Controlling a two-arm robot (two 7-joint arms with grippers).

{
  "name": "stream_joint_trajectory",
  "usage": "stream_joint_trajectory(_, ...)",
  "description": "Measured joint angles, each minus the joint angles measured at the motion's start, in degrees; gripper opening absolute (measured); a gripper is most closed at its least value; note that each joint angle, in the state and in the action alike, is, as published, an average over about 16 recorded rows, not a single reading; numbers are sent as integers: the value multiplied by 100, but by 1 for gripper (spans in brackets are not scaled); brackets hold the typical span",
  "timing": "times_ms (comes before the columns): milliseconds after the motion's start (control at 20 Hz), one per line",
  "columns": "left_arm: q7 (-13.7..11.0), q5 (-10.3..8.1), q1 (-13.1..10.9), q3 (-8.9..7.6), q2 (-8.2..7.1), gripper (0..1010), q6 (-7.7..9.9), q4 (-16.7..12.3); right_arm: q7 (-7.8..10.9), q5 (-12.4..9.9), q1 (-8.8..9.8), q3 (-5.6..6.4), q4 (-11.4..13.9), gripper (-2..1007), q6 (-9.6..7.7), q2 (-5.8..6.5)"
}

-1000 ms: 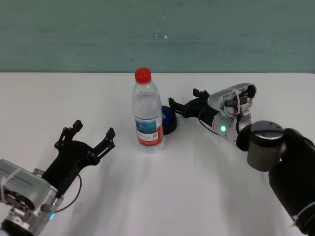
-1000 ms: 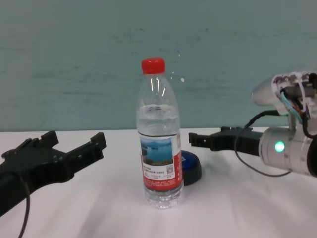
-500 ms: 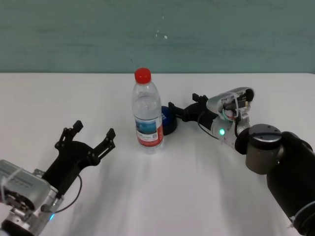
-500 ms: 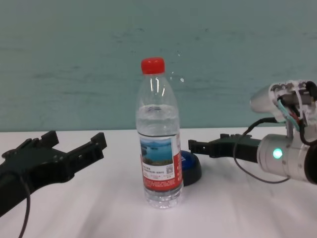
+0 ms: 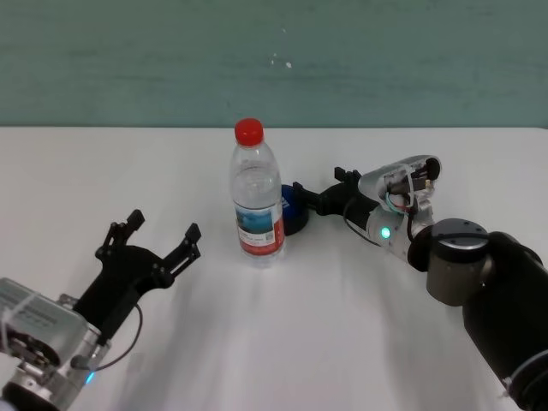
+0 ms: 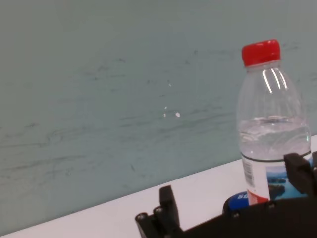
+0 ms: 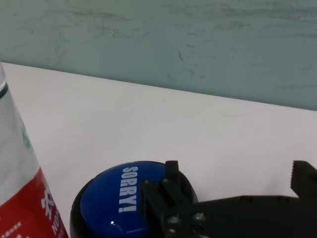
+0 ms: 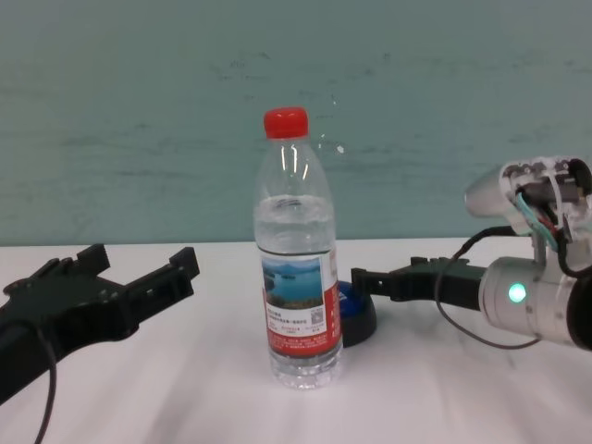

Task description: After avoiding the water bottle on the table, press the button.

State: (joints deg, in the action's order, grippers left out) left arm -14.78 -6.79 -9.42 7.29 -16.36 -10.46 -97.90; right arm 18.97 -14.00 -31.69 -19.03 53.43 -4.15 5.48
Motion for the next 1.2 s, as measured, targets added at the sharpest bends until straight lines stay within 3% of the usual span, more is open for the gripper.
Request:
stream_joint_trajectory(350,0,0,0,0,0,1010,0,0,8,0,2,-5,-34,1004,-38,-12)
stream_joint_trajectory(650,0,0,0,0,0,1010,0,0,-4,-1,63,-5,89,1004,-79,9)
stream_joint_trajectory(900,0,0,0,0,0,1010,0,0,-49,0,184,5,355,1004,-119,59)
stream_joint_trajectory(1200,0,0,0,0,0,1010,0,0,-149,0,426,43,867,1004,-195,164)
